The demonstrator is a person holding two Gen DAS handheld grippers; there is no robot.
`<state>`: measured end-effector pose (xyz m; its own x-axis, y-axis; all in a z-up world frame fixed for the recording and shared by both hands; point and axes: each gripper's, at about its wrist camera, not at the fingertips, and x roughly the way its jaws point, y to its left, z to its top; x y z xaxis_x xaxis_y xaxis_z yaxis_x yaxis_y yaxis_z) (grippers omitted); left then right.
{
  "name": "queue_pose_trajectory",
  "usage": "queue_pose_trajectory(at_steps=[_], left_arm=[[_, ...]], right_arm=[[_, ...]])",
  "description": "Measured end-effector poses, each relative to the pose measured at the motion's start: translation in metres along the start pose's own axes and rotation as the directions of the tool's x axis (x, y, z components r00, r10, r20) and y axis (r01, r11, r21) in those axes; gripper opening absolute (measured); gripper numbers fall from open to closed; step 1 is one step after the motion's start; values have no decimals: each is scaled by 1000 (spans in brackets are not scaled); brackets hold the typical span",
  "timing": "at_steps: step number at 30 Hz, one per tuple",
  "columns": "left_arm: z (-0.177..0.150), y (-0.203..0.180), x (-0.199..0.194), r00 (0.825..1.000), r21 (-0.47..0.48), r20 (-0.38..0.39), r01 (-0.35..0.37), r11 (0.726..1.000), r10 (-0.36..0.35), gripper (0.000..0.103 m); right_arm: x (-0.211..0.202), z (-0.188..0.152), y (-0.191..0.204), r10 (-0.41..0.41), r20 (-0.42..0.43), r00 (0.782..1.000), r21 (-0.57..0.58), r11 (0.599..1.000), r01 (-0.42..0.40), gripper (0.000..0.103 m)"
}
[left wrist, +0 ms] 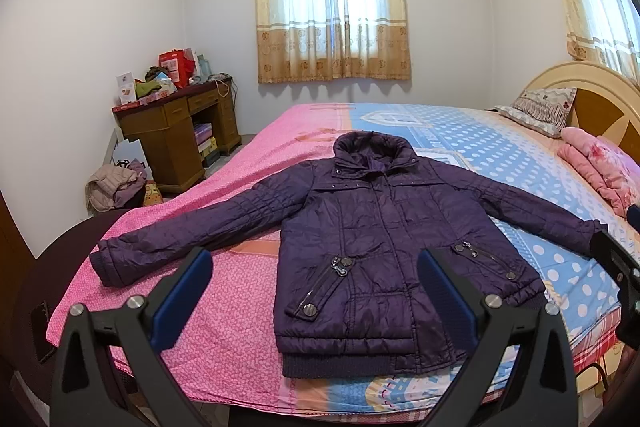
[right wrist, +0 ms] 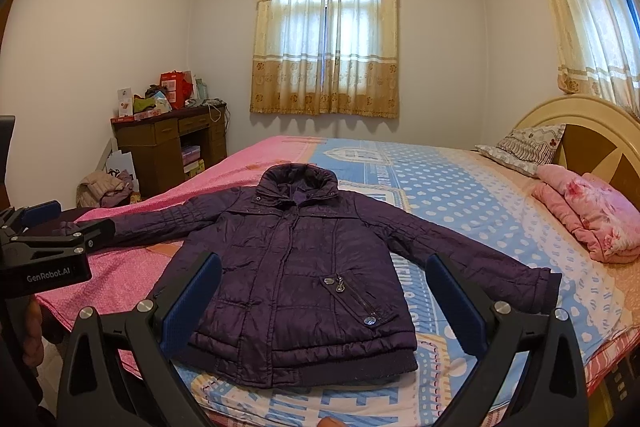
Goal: Fold large clothes
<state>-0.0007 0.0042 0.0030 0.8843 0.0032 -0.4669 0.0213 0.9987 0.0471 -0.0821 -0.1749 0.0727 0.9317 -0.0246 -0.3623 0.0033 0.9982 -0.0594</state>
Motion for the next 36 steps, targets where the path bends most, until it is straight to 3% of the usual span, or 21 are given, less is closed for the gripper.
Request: queue_pose_trajectory(at_steps=[5, 11, 14, 17, 19, 23, 28, 31, 36], left_arm=[[-1, 0, 0, 1000, 1, 0, 0, 1000, 0, 103], [-5, 1, 9, 1000, -5, -28, 11, 1000, -11, 103], [-12, 3, 25, 997, -13, -59, 42, 999, -42, 103], [-21, 3, 51, 988, -32, -124, 85, 996, -88, 103], [-26, 2, 68, 986, -31, -152, 70, 997, -74, 103], [-29, -2, 100, 982, -16, -185, 37, 999, -39, 103], [-26, -8, 136, 979, 16, -206, 3, 1000, 1, 103], [-21, -12, 158, 979, 40, -204, -13, 999, 21, 103], [-13, -12, 192, 978, 59, -200, -42, 997, 53, 103]], right_arm=[[1, -1, 0, 3, 5, 1000, 7, 1000, -3, 102], [13, -10, -26, 39, 82, 996, 126, 991, -49, 102], [43, -18, -48, 34, -35, 999, 168, 985, -27, 102], [72, -37, -86, -34, -103, 994, 203, 978, 55, 102], [87, -48, -115, -60, -143, 988, 252, 963, 95, 102], [105, -77, -201, -159, -212, 964, 421, 876, 237, 102], [110, -98, -290, -300, -275, 913, 522, 751, 404, 102], [115, -104, -330, -338, -312, 888, 562, 687, 460, 102], [145, -113, -380, -349, -379, 857, 569, 642, 513, 102]])
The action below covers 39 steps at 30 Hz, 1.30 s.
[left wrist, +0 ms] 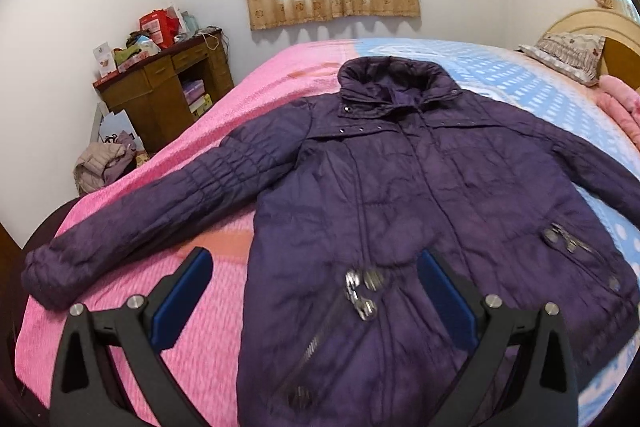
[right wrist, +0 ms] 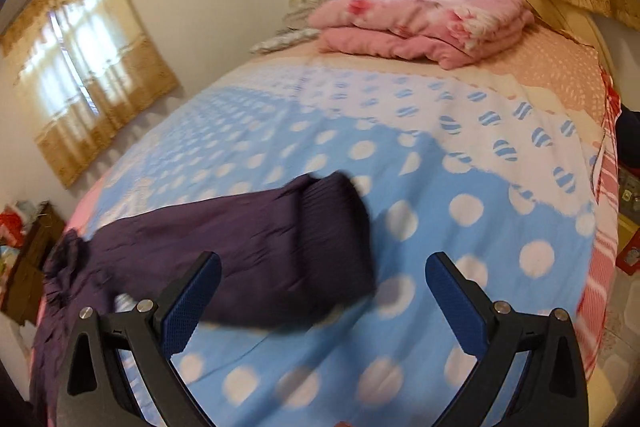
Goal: Fold large clothes
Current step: 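Grasp the ribbed cuff of a purple jacket sleeve with the right tool and lift, then carry the held sleeve across the jacket body with the right tool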
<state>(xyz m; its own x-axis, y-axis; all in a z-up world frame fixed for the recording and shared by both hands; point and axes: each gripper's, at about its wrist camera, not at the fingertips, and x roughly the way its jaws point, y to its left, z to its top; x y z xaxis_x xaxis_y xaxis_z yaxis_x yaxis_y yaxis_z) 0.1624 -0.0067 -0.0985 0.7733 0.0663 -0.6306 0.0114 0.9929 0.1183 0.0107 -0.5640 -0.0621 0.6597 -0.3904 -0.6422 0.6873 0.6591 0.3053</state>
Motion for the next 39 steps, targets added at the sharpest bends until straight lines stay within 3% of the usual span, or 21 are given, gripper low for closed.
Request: queue_pose_trajectory(at_steps=[3, 4, 5, 7, 11, 19, 26, 33, 39], left_arm=[[4, 6, 16, 999, -13, -13, -30, 999, 30, 103], [5, 8, 22, 999, -19, -20, -39, 999, 38, 103], [5, 12, 27, 998, -24, -31, -49, 999, 48, 103], [4, 15, 36, 997, -23, -49, -64, 998, 63, 103], [2, 19, 47, 994, -18, -75, -82, 996, 80, 103], [1, 22, 45, 996, -36, -74, -53, 998, 51, 103], [3, 31, 41, 998, -77, -64, -16, 997, 11, 103], [1, 37, 33, 999, -106, -47, 20, 994, -25, 103], [-2, 45, 28, 998, -128, -35, 39, 991, -44, 103]], right_arm=[[26, 7, -1, 5, -48, 999, 0, 1000, -5, 101], [33, 8, -1, 27, -67, 997, 6, 1000, -27, 94], [38, 8, 0, 53, -81, 995, 1, 999, -53, 76], [51, 8, 6, 65, -114, 991, -40, 997, -70, 55], [52, 11, 9, 94, -112, 989, -57, 993, -101, 41], [20, 50, 41, 114, -33, 993, -139, 983, -118, 35], [-20, 87, 109, 159, 68, 985, -276, 952, -135, 34], [-72, 105, 205, 247, 157, 956, -468, 871, -148, 32], [-112, 94, 289, 344, 167, 924, -618, 767, -174, 30]])
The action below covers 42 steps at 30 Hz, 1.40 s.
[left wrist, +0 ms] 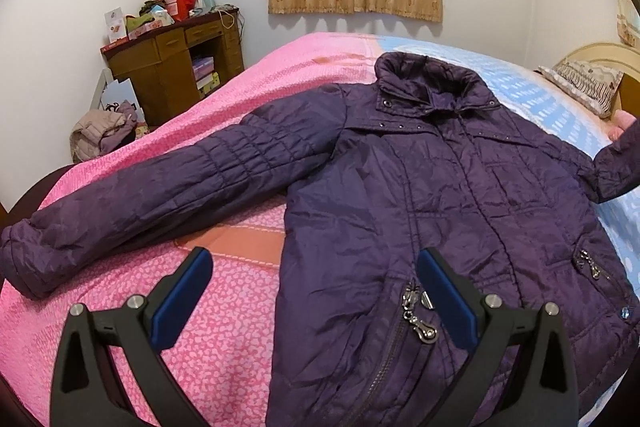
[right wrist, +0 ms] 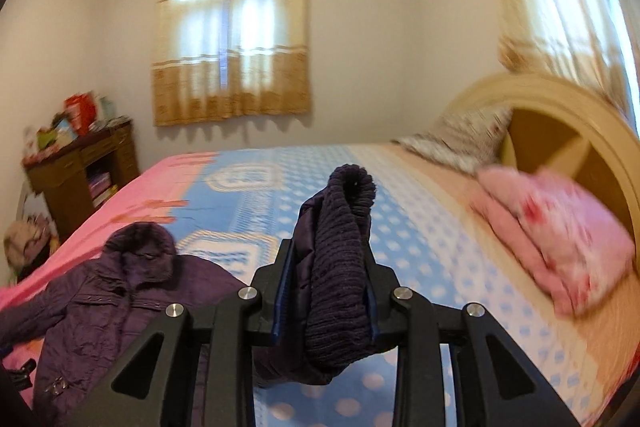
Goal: Fold large clothes
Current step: 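Carry the held sleeve across the jacket body with the right tool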
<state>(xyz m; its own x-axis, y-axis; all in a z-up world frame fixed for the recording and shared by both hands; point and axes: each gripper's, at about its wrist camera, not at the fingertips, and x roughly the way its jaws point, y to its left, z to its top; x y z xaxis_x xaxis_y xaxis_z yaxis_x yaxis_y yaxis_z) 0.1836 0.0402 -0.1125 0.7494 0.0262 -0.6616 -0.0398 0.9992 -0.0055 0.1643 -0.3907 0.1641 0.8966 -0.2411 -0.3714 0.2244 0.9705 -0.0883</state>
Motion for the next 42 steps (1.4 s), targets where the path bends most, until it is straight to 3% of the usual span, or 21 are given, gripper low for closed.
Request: queue_pose_trajectory(at_steps=[7, 15, 20, 23, 25, 28, 30, 32, 34, 38, 42], left_arm=[[-3, 13, -1, 1000, -37, 1, 18, 999, -18, 103], [-6, 33, -2, 1000, -81, 4, 28, 996, -28, 103], [-9, 46, -1, 1000, -106, -1, 22, 994, -22, 103], [-11, 55, -1, 1000, -118, -5, 6, 993, -7, 103], [-10, 60, 0, 1000, -121, -7, -8, 993, 7, 103], [-10, 67, 1, 999, -120, -14, -34, 992, 32, 103], [-9, 71, 2, 998, -111, -22, -57, 992, 55, 103], [-8, 75, 3, 997, -102, -23, -81, 992, 79, 103], [-6, 77, 3, 996, -97, -21, -90, 991, 89, 103], [8, 67, 8, 995, -59, -8, -96, 994, 95, 103], [32, 36, 8, 996, 11, 44, -79, 997, 79, 103]], right_arm=[[-10, 29, 113, 124, 24, 992, -207, 971, -116, 22], [-19, 20, 247, 274, -13, 962, -416, 873, -254, 20], [-4, -20, 338, 343, -94, 935, -532, 776, -339, 19], [19, -62, 386, 383, -167, 908, -558, 723, -408, 18], [34, -87, 402, 405, -198, 893, -546, 711, -444, 18], [66, -127, 433, 437, -345, 831, -468, 687, -556, 23], [76, -145, 434, 448, -389, 805, -406, 702, -586, 27], [76, -156, 421, 483, -415, 771, -340, 704, -624, 41], [72, -162, 395, 494, -417, 763, -307, 713, -630, 51], [75, -164, 334, 483, -412, 773, -228, 767, -600, 53], [86, -162, 272, 430, -380, 819, -131, 851, -508, 56]])
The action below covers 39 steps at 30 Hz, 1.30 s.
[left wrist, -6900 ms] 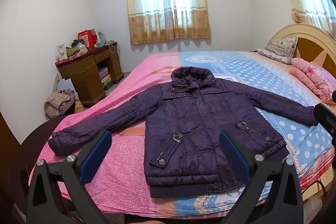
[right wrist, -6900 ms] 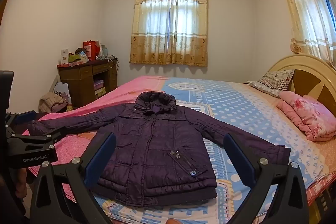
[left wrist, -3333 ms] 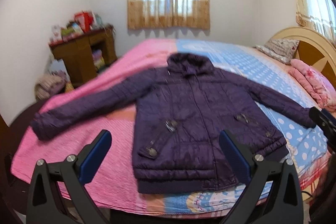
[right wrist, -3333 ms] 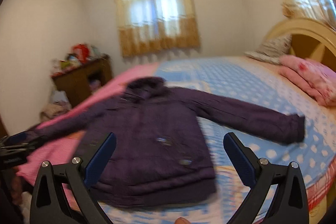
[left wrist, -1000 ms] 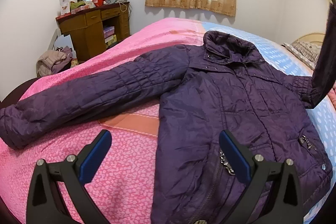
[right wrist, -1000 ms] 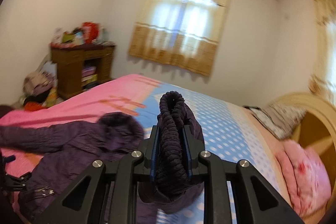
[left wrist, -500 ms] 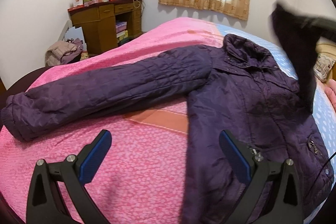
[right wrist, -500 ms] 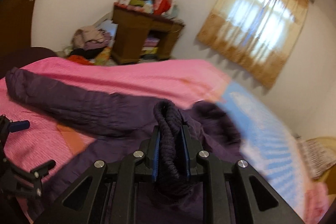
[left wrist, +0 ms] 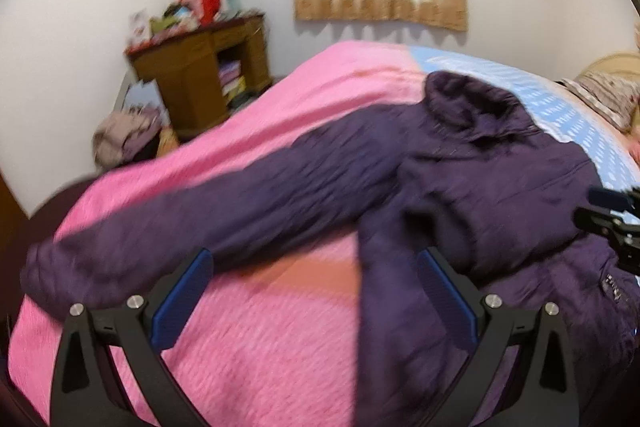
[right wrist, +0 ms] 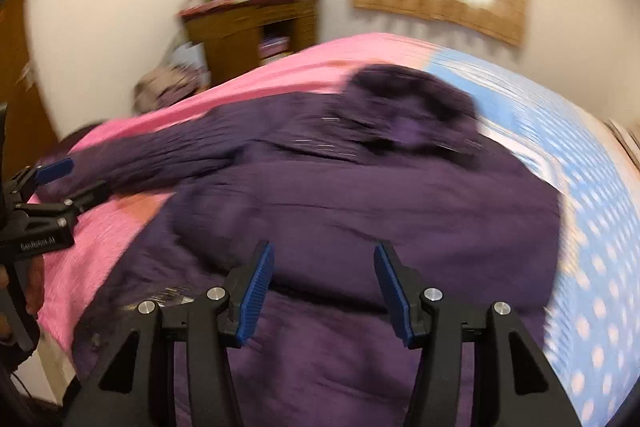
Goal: Fold large clothes
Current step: 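Carry the held sleeve across the jacket body with the right tool, then lay the sleeve flat across the jacket front and open the right tool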
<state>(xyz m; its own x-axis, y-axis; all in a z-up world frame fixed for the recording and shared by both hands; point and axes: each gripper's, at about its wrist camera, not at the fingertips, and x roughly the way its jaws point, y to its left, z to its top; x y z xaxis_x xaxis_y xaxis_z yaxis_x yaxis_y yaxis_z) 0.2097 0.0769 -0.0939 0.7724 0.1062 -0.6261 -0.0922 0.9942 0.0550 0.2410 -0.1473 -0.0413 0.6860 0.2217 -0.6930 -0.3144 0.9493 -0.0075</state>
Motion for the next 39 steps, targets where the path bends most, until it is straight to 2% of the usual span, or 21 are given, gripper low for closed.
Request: queue_pose_trajectory(at_steps=[3, 5, 8, 11, 13, 18, 21, 23, 24, 25, 26, 31, 35, 36, 38, 39], left_arm=[[18, -27, 3, 999, 40, 35, 26, 999, -27, 103], [31, -46, 22, 996, 58, -27, 88, 994, -86, 103], [28, -59, 47, 992, 42, -85, 95, 995, -92, 103], [16, -65, 67, 978, 14, -164, 135, 991, -131, 96], [9, -72, 72, 970, 15, -190, 156, 988, -150, 81], [6, -80, 69, 961, 16, -202, 197, 980, -190, 55], [6, -78, 73, 947, -50, -228, 223, 974, -228, 54], [3, -74, 75, 935, -94, -231, 253, 963, -268, 40], [3, -73, 74, 939, -96, -224, 245, 965, -261, 19], [2, -73, 73, 948, -82, -214, 223, 971, -236, 6], [3, -72, 68, 958, -51, -195, 204, 978, -210, 6], [6, -53, 46, 969, -48, -128, 206, 977, -210, 6], [1, -48, 41, 973, -24, -121, 197, 980, -198, 6], [0, -51, 42, 973, -7, -125, 195, 981, -195, 10], [-1, -54, 44, 981, 24, -133, 148, 989, -144, 16], [1, -55, 43, 984, 37, -134, 125, 991, -119, 39]], right_arm=[[-6, -8, -35, -47, -4, 999, 69, 996, 47, 58], [-7, -14, -55, -63, -12, 998, 124, 990, 64, 58], [-11, -29, -73, -76, -12, 997, 167, 983, 77, 59], [-6, -46, -78, -74, -25, 997, 163, 984, 77, 61], [0, -55, -80, -73, -48, 996, 166, 983, 80, 61], [2, -65, -82, -74, -47, 996, 165, 983, 81, 61], [2, -67, -82, -81, -33, 996, 164, 983, 86, 61], [3, -70, -82, -86, -32, 996, 165, 982, 90, 61], [3, -71, -82, -86, -32, 996, 165, 982, 90, 61], [3, -72, -82, -85, -33, 996, 165, 982, 89, 61], [3, -73, -82, -83, -32, 996, 168, 982, 87, 61], [0, -76, -85, -76, -22, 997, 184, 980, 79, 61], [2, -73, -86, -70, -44, 997, 181, 981, 77, 61], [1, -70, -87, -69, -60, 996, 177, 981, 79, 61], [-9, -61, -91, -92, -61, 994, 176, 979, 102, 61], [-14, -54, -94, -108, -49, 993, 174, 978, 115, 61]])
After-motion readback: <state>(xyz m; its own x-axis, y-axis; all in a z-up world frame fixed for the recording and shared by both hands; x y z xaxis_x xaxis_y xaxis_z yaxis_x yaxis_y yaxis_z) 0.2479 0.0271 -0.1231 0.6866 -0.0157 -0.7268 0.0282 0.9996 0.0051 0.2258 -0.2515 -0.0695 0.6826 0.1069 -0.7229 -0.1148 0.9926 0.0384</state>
